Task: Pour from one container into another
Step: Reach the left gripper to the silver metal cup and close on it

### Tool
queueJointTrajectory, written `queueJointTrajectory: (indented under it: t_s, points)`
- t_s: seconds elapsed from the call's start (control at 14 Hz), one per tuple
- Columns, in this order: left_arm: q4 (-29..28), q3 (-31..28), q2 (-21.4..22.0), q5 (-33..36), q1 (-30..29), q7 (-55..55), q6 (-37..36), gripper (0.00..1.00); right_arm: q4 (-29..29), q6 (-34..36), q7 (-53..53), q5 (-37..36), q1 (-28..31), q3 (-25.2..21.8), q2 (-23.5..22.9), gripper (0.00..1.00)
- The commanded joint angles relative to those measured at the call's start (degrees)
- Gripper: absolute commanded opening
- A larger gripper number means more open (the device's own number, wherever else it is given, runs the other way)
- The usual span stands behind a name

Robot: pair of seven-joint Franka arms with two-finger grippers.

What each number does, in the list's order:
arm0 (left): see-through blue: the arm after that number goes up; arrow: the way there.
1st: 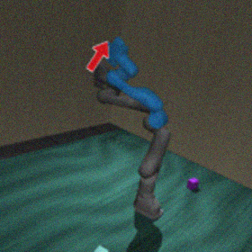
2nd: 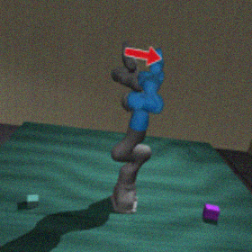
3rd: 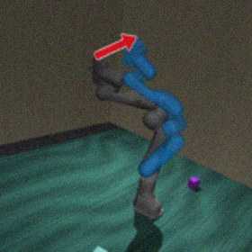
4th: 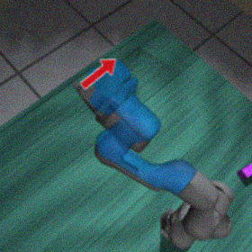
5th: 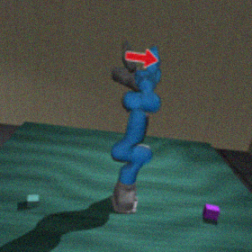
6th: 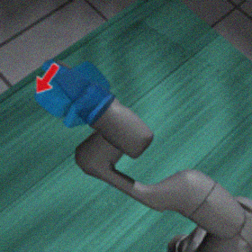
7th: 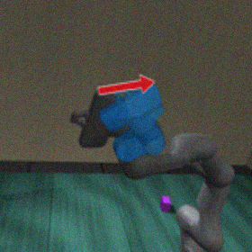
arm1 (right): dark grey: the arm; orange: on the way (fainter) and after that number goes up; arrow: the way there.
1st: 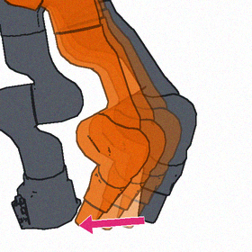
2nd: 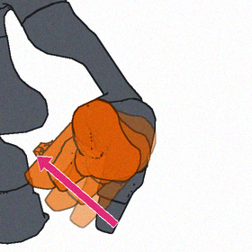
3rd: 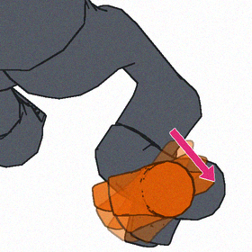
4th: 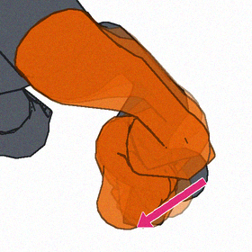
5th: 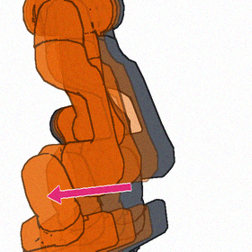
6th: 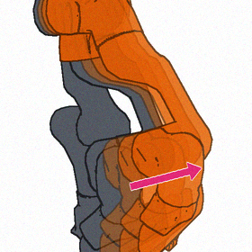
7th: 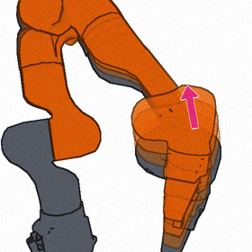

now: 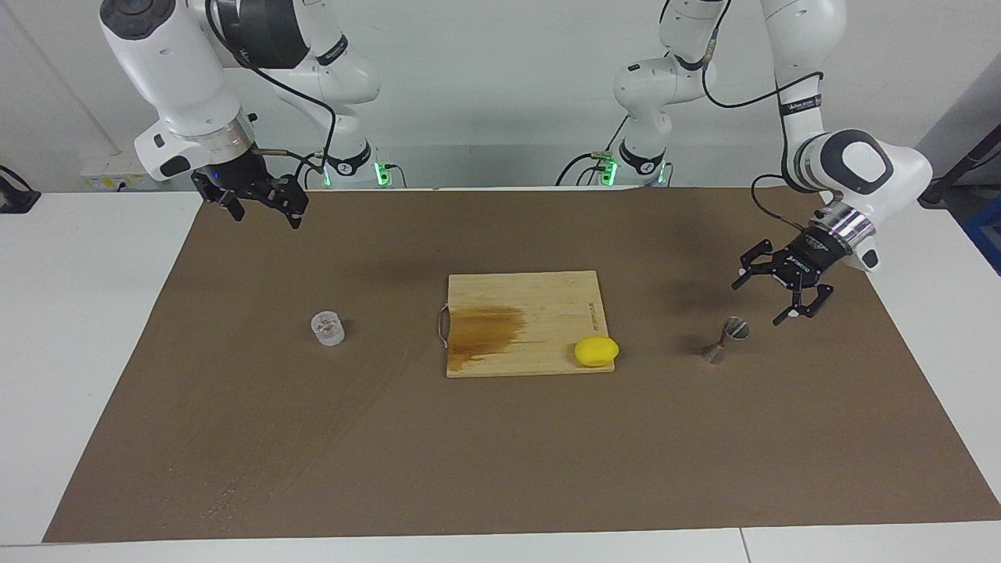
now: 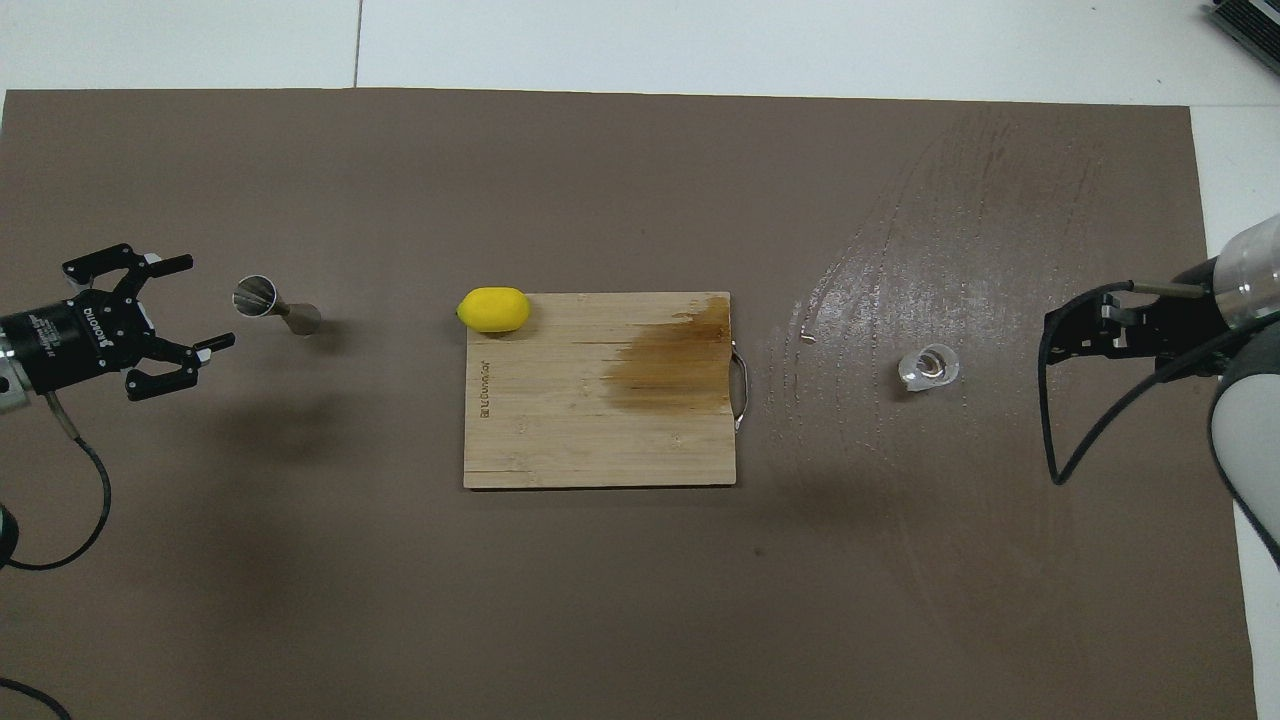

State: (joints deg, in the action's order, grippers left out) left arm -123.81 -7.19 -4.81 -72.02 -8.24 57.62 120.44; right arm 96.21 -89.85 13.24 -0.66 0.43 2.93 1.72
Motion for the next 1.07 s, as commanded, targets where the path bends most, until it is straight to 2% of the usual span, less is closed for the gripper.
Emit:
queueJointTrajectory:
  t_s: [0.0,0.64,1.0]
  points:
    - [-5.02,0.33,2.09,-5.13,-0.28,4.16,2.34,1.0,1.0,-0.68,0.03,1.1,0.72,0.32,1.1,1.0]
    - [-6.35,0.51,0.24,-13.4,2.35,5.31,8.24,1.0,1.0,-0.59,-0.06,1.1,0.72,0.32,1.1,1.0]
    - [-5.92,0.6,-1.69,-17.18,4.02,4.26,10.7,0.96,1.0,-0.59,-0.06,1.1,0.72,0.23,1.1,1.0]
